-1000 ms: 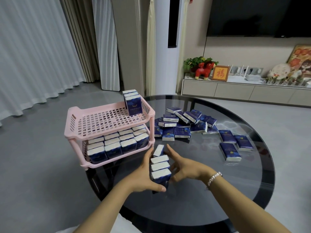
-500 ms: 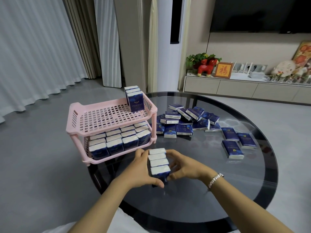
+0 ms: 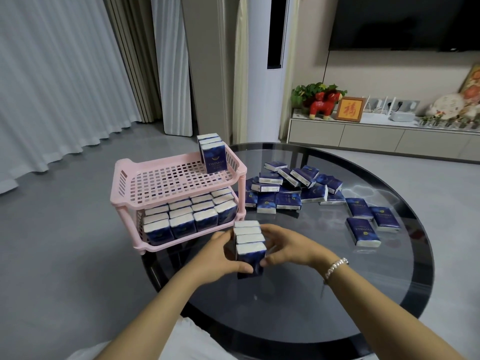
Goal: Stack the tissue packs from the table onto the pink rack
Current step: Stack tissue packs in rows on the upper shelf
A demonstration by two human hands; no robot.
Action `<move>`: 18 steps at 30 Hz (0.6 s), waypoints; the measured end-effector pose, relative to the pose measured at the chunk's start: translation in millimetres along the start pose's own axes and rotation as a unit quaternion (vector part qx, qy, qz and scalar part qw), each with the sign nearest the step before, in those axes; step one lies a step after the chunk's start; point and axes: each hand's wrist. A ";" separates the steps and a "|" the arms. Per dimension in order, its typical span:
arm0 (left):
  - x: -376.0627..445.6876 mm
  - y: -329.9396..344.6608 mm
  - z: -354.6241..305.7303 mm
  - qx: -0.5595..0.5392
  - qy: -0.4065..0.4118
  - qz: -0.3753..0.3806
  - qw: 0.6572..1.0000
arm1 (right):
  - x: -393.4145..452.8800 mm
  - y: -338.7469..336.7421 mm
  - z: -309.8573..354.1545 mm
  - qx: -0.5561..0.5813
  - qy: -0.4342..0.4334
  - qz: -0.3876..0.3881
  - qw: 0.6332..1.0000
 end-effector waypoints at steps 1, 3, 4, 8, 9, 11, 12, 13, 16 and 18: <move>0.6 -5.7 -3.9 0.002 0.003 -0.012 1.000 | -0.1 -4.4 7.7 0.000 -0.011 0.003 1.000; 2.0 -20.1 -14.6 0.019 0.013 -0.035 0.999 | -0.6 -14.5 27.0 -0.009 -0.041 0.013 0.999; 2.4 -27.8 -21.2 0.019 0.026 -0.049 0.998 | -1.3 -19.9 38.3 -0.015 -0.055 0.016 0.998; 1.1 -57.0 -51.3 0.013 0.081 -0.107 0.991 | 1.4 -41.2 78.1 -0.032 -0.096 0.016 0.995; 1.5 -63.9 -57.8 0.014 0.090 -0.120 0.989 | 3.8 -46.2 85.8 -0.030 -0.103 0.018 0.994; 4.3 -77.5 -67.6 0.015 0.097 -0.140 0.985 | 10.8 -54.8 99.8 -0.025 -0.108 0.019 0.994; 6.1 -84.1 -71.4 0.017 0.094 -0.148 0.984 | 15.5 -57.7 106.6 -0.017 -0.112 0.016 0.993; 8.8 -90.4 -74.1 0.018 0.088 -0.157 0.983 | 21.5 -60.0 111.8 -0.006 -0.115 0.013 0.993; 19.6 -107.9 -78.7 0.004 0.079 -0.178 0.981 | 44.3 -62.1 122.4 0.031 -0.122 0.002 0.992; 28.3 -118.2 -79.1 -0.010 0.069 -0.185 0.980 | 61.7 -63.8 126.9 0.049 -0.127 0.001 0.991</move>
Point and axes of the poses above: each hand's wrist, its own x-axis towards the middle knuckle, its own y-axis out of the palm, z = x × y, and after that the axes turned 2 degrees about -z, right-handed
